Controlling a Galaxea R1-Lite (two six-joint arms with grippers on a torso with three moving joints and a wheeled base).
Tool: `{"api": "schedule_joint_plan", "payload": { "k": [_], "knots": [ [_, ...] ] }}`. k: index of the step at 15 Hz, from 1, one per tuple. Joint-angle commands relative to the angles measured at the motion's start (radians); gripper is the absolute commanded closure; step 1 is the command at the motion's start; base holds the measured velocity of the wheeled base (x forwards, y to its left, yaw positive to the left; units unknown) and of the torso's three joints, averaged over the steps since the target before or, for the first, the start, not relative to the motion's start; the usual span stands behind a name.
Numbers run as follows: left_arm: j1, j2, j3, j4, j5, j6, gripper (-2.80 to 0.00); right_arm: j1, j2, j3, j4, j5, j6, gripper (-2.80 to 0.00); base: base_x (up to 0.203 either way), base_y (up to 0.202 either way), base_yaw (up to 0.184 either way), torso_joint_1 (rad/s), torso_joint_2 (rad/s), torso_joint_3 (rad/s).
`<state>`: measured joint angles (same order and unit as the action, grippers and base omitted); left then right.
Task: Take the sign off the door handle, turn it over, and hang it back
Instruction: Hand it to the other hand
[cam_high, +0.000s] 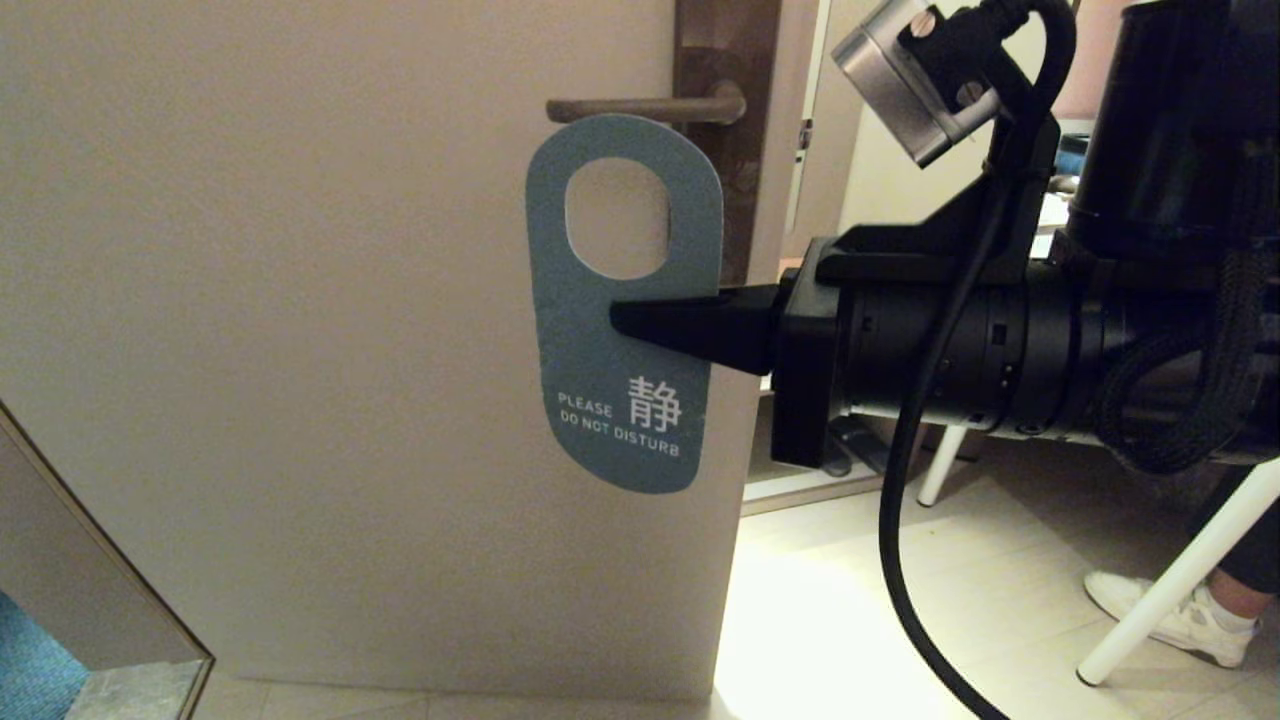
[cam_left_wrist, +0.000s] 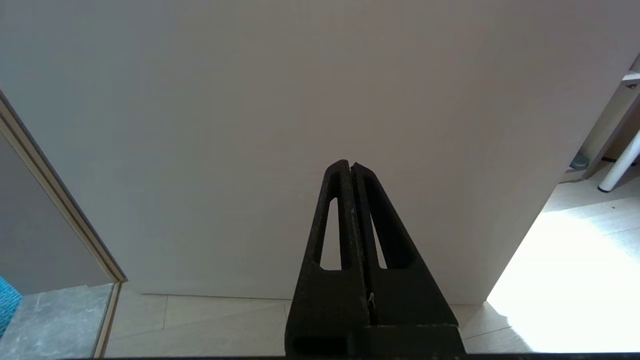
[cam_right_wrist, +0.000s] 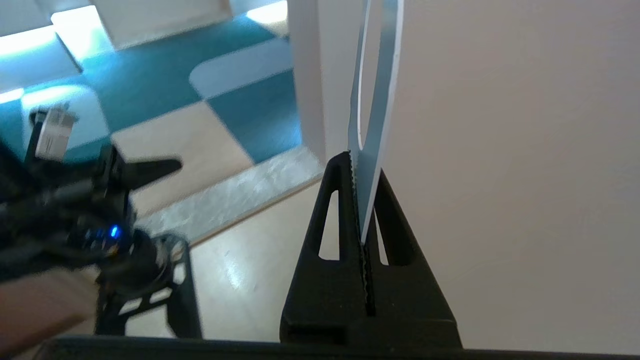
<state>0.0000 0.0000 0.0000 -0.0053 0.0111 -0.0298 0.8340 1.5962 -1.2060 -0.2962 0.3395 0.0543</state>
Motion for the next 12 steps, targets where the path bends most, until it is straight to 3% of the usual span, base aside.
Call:
{"api": "schedule_joint_plan", "payload": {
  "k": [1,6,10,12],
  "knots": [
    [0.0,0.0,0.0,-0.001,0.001,-0.001,0.0,0.0,-0.02,0.06,-0.006,0.014,0.001,0.0,0.0,0.0,0.0,0.0,0.0,0.0],
    [0.0,0.0,0.0,-0.001,0.001,0.001,0.0,-0.025,-0.036,0.097,-0.009,0.04,0.001,0.0,0.0,0.0,0.0,0.0,0.0,0.0],
    [0.0,0.0,0.0,-0.001,0.001,0.008,0.0,-0.119,-0.05,0.099,-0.008,0.212,-0.003,0.0,0.0,0.0,0.0,0.0,0.0,0.0],
    [0.0,0.0,0.0,-0.001,-0.012,0.046,0.0,-0.131,-0.051,0.112,-0.008,0.247,-0.005,0.0,0.0,0.0,0.0,0.0,0.0,0.0]
  ]
}}
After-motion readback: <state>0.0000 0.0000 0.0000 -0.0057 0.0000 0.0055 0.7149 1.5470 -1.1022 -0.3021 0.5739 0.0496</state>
